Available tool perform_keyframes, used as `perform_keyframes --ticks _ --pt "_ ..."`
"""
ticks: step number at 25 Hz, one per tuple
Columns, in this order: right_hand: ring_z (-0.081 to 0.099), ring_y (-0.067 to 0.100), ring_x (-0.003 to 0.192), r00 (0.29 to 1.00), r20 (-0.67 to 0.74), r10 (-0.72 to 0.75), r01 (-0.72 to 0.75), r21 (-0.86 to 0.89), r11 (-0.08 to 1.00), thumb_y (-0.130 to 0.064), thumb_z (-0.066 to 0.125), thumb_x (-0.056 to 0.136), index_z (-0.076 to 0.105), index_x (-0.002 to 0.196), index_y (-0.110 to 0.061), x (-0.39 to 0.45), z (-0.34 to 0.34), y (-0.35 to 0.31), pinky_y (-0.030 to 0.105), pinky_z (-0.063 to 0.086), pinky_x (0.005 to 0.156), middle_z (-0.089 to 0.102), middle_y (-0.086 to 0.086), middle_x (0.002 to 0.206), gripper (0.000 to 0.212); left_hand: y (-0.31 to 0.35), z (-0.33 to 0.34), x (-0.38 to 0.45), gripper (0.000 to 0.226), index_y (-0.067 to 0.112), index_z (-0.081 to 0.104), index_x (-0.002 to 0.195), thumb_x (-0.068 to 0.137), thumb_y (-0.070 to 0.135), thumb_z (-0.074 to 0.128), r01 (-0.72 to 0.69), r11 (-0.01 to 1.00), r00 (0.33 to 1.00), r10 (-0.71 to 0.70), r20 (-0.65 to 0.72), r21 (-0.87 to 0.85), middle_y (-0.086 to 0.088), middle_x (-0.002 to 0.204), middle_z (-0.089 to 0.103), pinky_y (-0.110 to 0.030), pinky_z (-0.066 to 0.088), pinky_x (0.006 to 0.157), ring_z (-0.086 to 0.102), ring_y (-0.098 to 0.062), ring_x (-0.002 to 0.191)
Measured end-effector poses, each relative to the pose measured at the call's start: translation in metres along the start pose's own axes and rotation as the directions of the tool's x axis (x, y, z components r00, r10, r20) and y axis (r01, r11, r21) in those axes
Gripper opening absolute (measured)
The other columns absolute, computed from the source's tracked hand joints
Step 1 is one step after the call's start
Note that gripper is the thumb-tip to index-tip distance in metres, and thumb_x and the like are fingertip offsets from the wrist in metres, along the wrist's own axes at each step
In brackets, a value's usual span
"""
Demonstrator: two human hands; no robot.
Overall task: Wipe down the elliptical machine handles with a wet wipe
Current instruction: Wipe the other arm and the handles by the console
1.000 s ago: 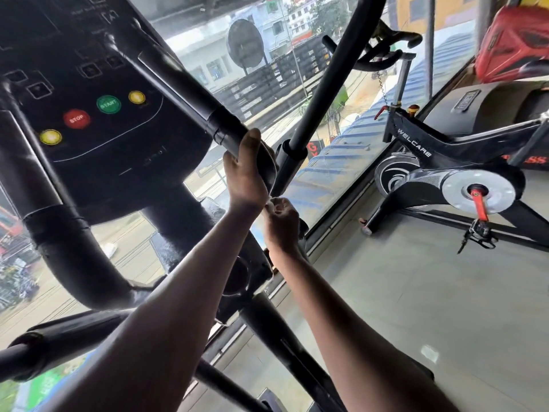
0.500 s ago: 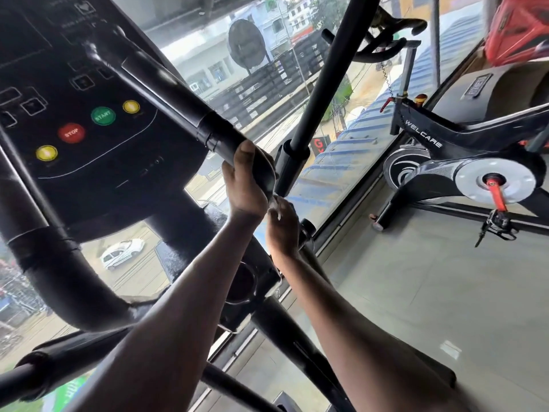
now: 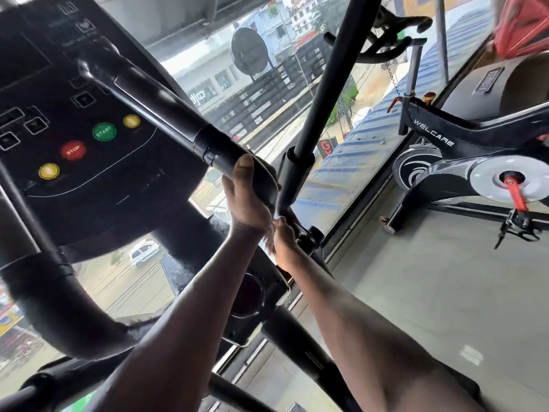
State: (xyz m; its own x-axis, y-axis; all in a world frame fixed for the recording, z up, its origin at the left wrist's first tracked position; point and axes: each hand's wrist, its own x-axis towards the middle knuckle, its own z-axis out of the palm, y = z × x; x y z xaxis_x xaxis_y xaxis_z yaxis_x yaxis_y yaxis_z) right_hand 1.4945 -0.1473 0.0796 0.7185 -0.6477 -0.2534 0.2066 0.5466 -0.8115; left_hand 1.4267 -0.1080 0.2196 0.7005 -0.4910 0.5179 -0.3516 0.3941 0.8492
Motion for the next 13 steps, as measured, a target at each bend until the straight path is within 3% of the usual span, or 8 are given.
perform_keyframes --ticks 3,5,7,10,11,13 --pt "0.041 0.009 0.058 0.998 -0.012 -0.057 0.057 0.084 0.995 -0.019 0.028 0.103 0.043 0.067 -0.022 -0.018 0.0 -0.033 0.022 0.034 0.055 0.05 -0.007 0.059 0.039 -0.005 -0.002 0.003 0.119 -0.011 0.042 0.108 0.037 0.08 0.071 0.031 0.999 0.999 -0.031 -0.019 0.015 -0.025 0.086 0.047 -0.034 0.042 0.063 0.048 -0.034 0.074" --pt "0.048 0.011 0.065 0.983 -0.02 -0.185 0.186 0.089 0.979 -0.014 0.029 0.102 0.05 0.069 -0.021 -0.024 -0.001 -0.05 0.025 0.04 0.065 0.055 -0.003 0.069 0.039 -0.004 -0.002 0.002 0.126 -0.019 0.042 0.111 0.039 0.08 0.07 0.018 0.999 0.999 -0.018 -0.029 0.027 -0.03 0.095 0.044 -0.038 0.041 0.066 0.043 -0.039 0.085" --pt "0.048 0.013 0.067 0.963 -0.008 -0.268 0.268 0.09 0.959 -0.013 0.031 0.101 0.05 0.067 -0.018 -0.043 -0.002 -0.064 0.03 0.039 0.068 0.054 0.002 0.07 0.039 0.0 -0.002 0.0 0.109 -0.022 0.046 0.107 0.051 0.069 0.064 0.016 0.998 1.0 -0.015 -0.018 0.053 -0.028 0.092 0.048 -0.039 0.04 0.069 0.045 -0.038 0.086" --pt "0.04 0.008 0.053 0.938 -0.005 -0.347 0.347 0.065 0.936 -0.006 0.03 0.098 0.038 0.061 -0.016 -0.082 -0.006 -0.078 0.027 0.031 0.058 0.044 -0.003 0.056 0.04 0.011 0.005 -0.009 0.054 0.009 0.055 0.078 0.059 0.059 0.05 -0.009 0.997 0.999 0.013 -0.05 0.078 -0.002 0.073 0.053 -0.028 0.042 0.069 0.053 -0.014 0.072" --pt "0.042 0.005 0.049 0.928 0.021 -0.372 0.368 0.103 0.924 -0.006 0.029 0.098 0.038 0.06 -0.016 -0.095 -0.007 -0.087 0.026 0.031 0.056 0.046 -0.006 0.05 0.041 0.015 0.007 -0.011 0.048 0.014 0.052 0.078 0.06 0.058 0.048 -0.025 0.996 0.997 0.031 -0.067 0.086 0.003 0.073 0.052 -0.022 0.042 0.069 0.051 -0.006 0.07" --pt "0.051 0.002 0.05 0.897 0.059 -0.438 0.419 0.199 0.886 -0.006 0.027 0.098 0.048 0.063 -0.016 -0.113 -0.011 -0.104 0.022 0.038 0.055 0.055 -0.01 0.049 0.042 0.019 0.007 -0.011 0.048 0.014 0.051 0.085 0.065 0.057 0.047 -0.025 0.993 0.998 0.031 -0.055 0.115 -0.002 0.081 0.052 -0.024 0.042 0.074 0.05 -0.008 0.076"
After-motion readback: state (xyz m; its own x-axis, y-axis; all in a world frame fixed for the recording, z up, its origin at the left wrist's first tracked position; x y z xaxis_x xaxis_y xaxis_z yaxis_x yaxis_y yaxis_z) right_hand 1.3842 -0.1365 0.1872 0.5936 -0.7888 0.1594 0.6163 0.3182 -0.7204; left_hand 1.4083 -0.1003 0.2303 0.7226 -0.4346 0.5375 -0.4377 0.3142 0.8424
